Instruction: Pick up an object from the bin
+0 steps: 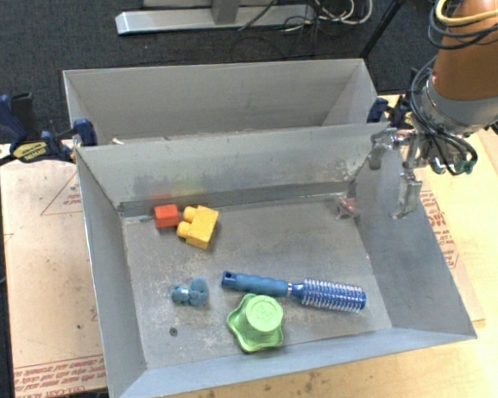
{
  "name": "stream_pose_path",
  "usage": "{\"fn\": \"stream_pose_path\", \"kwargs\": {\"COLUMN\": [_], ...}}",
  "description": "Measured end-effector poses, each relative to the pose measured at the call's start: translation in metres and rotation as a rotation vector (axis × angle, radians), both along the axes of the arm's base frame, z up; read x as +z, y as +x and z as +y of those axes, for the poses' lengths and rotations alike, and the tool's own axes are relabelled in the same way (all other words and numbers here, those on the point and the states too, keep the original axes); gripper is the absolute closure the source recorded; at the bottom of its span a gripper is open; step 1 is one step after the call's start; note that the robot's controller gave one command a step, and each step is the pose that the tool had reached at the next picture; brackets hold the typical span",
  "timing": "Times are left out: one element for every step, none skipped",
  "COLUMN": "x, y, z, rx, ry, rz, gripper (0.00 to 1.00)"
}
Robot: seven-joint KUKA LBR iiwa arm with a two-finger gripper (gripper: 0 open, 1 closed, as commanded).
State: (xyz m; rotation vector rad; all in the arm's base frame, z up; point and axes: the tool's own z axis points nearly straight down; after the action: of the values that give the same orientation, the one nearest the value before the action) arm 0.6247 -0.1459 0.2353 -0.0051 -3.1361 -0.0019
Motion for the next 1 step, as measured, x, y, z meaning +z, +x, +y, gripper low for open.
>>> {"fn": "stream_pose_path", "kwargs": {"x": [-0.1523], "y": [-0.0556], "z": [0.0679], "rx": [0.230], "ry": [0.003], "rz": [0.000], "gripper": [0.00]}}
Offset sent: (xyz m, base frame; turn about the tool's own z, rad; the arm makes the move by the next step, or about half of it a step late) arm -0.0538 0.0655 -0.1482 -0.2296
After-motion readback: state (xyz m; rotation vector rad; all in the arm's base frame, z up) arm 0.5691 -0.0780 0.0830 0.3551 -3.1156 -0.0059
